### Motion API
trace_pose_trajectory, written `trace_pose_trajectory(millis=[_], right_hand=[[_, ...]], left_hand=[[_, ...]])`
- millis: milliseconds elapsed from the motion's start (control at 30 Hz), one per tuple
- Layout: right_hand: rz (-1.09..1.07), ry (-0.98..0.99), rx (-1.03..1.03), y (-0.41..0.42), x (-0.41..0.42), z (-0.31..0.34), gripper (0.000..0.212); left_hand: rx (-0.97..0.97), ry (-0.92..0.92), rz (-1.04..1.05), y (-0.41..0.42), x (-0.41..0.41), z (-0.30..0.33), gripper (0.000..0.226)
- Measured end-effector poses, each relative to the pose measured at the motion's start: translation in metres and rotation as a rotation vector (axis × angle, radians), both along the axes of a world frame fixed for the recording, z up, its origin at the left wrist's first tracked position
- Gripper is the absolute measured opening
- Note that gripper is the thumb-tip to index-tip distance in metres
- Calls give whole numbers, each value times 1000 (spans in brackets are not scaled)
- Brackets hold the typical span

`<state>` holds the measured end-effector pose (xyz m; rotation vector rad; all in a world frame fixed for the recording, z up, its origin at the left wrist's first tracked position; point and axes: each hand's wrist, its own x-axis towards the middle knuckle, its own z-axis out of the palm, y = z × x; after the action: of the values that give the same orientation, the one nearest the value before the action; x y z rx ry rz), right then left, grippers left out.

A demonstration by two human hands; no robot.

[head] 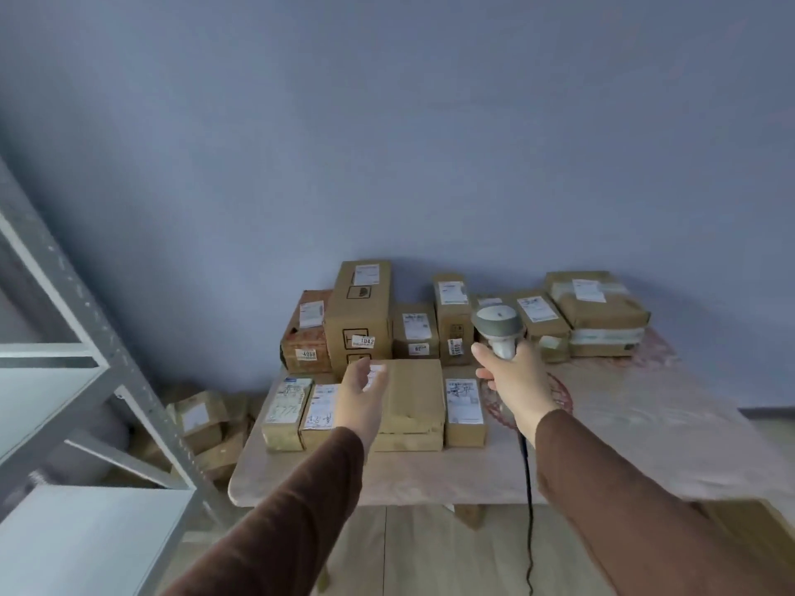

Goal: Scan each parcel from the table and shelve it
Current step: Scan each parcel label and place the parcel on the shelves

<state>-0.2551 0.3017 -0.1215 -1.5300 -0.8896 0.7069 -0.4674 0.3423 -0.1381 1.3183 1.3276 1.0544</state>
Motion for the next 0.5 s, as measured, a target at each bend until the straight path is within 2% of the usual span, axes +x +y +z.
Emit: trace_pose_trajectory(millis=[133, 233, 400, 500], right_hand=[[-54, 12, -85, 16, 34, -62, 17], [-96, 46, -149, 29, 52, -105, 12], [-150, 166, -228, 49, 70, -152, 18], [-188, 231, -265, 64, 78, -170, 10]], left_hand=[[-78, 50, -6, 22, 26, -48, 54], [-94, 60, -25, 32, 49, -78, 50], [-45, 49, -90, 42, 106, -114, 44], [-17, 84, -165, 48, 143, -131, 48]])
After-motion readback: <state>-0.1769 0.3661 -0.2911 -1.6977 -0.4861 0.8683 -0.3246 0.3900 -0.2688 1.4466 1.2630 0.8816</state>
